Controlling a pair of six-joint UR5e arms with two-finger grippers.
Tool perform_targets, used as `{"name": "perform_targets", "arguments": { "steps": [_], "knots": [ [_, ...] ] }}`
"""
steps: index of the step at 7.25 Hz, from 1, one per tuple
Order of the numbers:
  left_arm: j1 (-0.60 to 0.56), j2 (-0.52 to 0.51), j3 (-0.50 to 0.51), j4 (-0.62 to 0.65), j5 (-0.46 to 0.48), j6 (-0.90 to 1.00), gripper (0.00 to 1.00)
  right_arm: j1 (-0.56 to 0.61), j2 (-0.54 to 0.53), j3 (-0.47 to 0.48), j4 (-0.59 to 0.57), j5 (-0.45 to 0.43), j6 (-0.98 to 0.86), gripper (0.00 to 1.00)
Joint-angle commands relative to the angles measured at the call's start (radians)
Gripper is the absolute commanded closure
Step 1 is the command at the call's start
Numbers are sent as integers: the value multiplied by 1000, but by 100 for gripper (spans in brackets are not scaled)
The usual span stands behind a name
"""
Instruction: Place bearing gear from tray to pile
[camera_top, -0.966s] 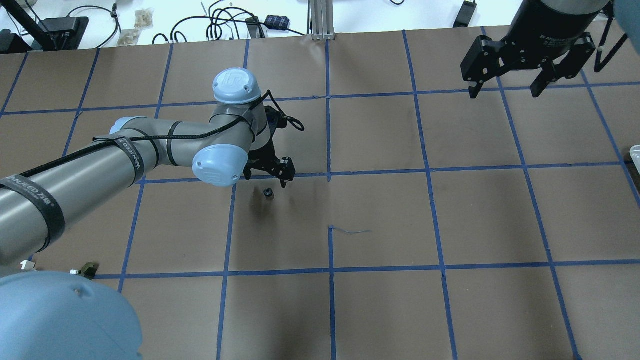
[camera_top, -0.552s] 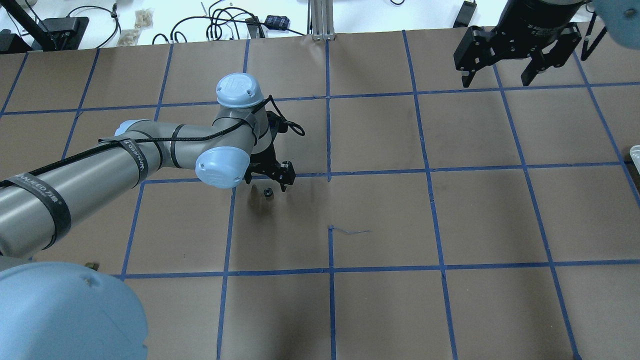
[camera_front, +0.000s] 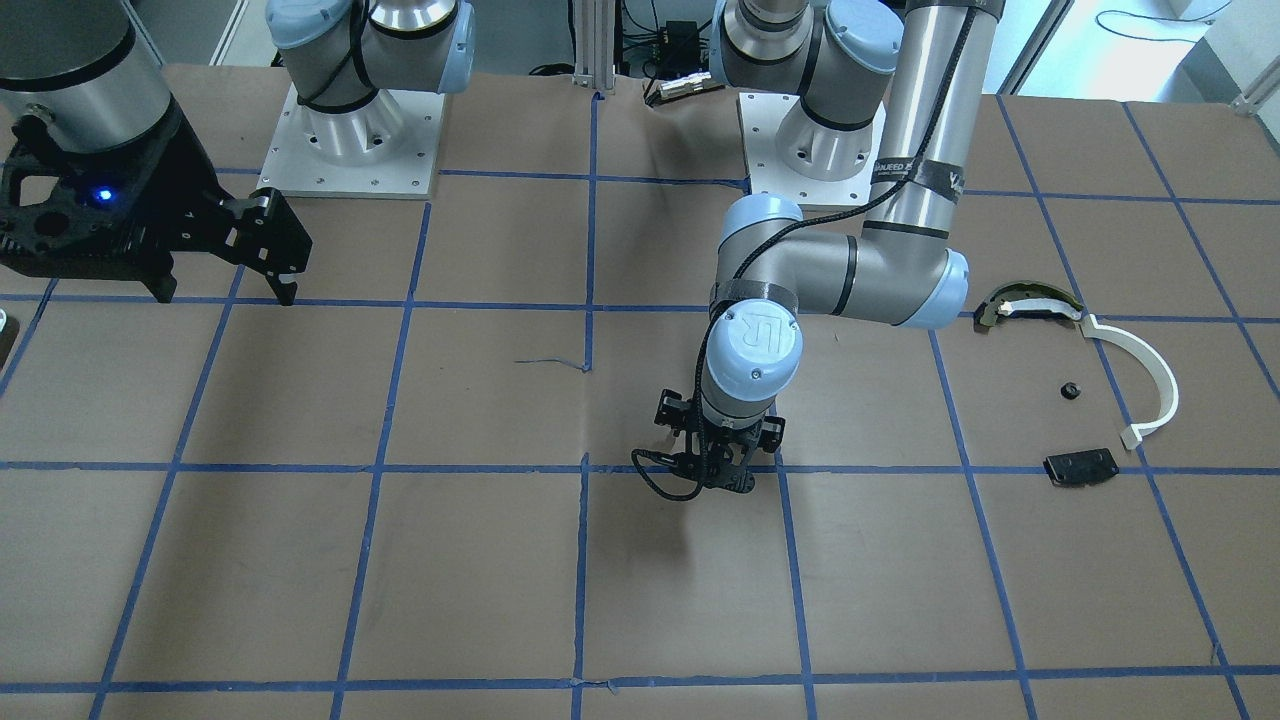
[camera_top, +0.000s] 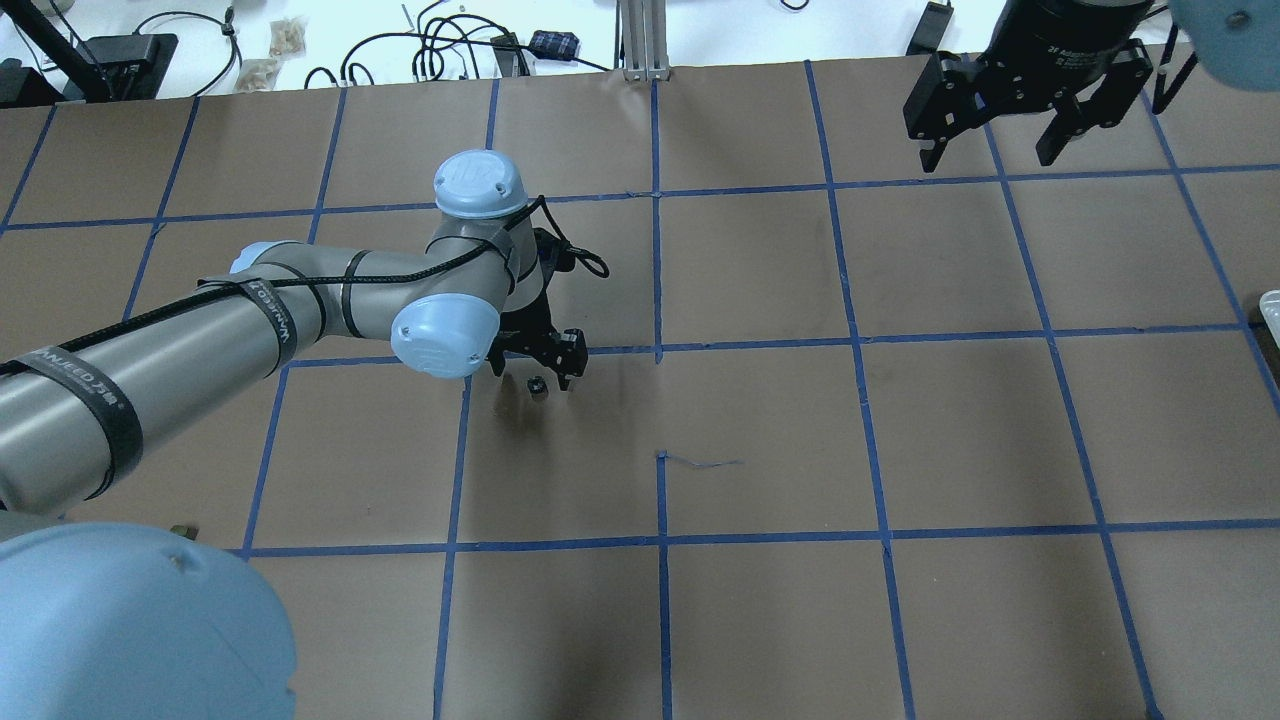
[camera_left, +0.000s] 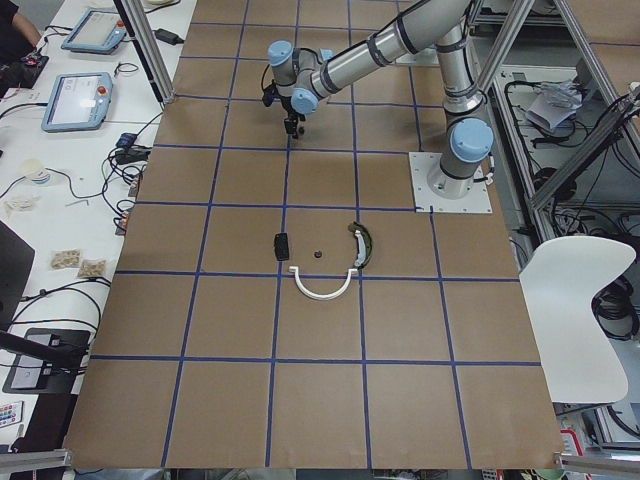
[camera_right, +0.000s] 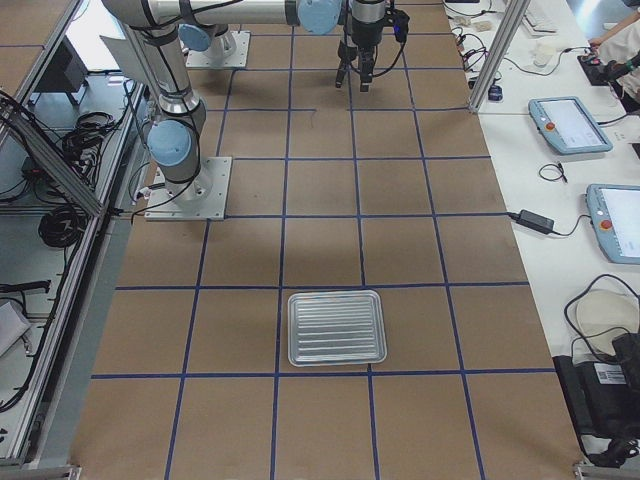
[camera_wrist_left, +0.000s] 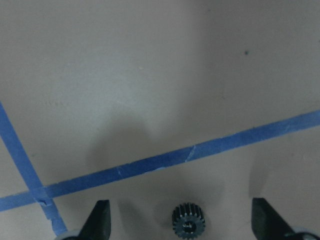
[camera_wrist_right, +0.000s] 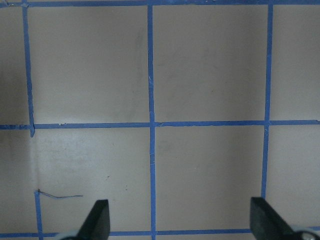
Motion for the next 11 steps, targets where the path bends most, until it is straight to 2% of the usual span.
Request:
{"name": "perform_targets", "arguments": {
  "steps": [1, 3, 4, 7, 8, 10, 11],
  "knots": [
    [1, 0, 4, -2, -2, 8, 34, -1, -1, 2, -1, -4, -1, 0],
    [1, -2, 6, -26, -2, 0, 89, 0, -1, 4, -4, -2, -4, 0],
    [1, -2, 4, -40, 0, -9, 100, 0, 0, 1, -3, -4, -4, 0],
    [4, 30, 21, -62, 0, -20, 100, 17, 0, 4, -36, 7, -1, 0],
    [47, 40, 55, -107, 2, -20, 100, 42, -3, 11, -36, -4, 7, 0],
    [274, 69, 168, -270, -1, 0, 100, 43, -3, 14, -36, -4, 7, 0],
    [376, 90, 173, -293, 18, 14, 100, 43, -3, 16, -36, -4, 4, 0]
  ]
}}
